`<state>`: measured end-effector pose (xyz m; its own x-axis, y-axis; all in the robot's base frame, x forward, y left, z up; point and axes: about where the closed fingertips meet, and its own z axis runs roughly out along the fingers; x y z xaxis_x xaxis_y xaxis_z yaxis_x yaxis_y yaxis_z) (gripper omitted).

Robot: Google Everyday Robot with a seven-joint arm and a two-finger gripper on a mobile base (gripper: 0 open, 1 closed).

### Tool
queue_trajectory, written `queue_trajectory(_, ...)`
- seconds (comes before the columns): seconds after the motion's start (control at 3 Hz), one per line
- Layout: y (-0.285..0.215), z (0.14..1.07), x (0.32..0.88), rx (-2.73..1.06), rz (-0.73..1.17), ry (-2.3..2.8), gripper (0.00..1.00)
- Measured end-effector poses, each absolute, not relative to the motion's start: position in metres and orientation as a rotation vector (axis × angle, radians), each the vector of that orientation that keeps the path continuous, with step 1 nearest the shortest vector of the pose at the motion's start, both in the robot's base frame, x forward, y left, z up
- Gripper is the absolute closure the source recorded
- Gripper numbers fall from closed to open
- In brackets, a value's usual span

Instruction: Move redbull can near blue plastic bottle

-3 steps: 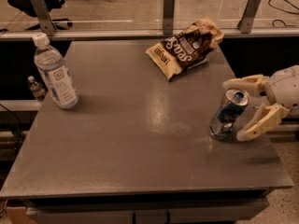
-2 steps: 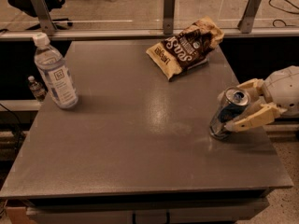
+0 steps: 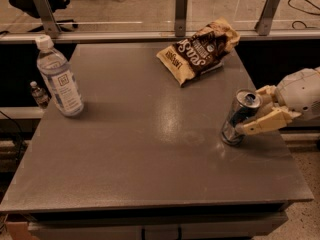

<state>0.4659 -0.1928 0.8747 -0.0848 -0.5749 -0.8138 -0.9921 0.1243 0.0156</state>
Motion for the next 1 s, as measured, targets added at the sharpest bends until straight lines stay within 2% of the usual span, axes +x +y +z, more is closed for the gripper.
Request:
queue_trajectory(0.33,-0.181,0.908,0.475,-1.560,0.737,1.722,1.00)
queue_trajectory(0.67,-0.181,0.908,0.475,-1.560,0.737,1.722,1.00)
queue_trajectory(1.0,-0.151,0.904,0.483,-1.546,0.773,1.733,1.00)
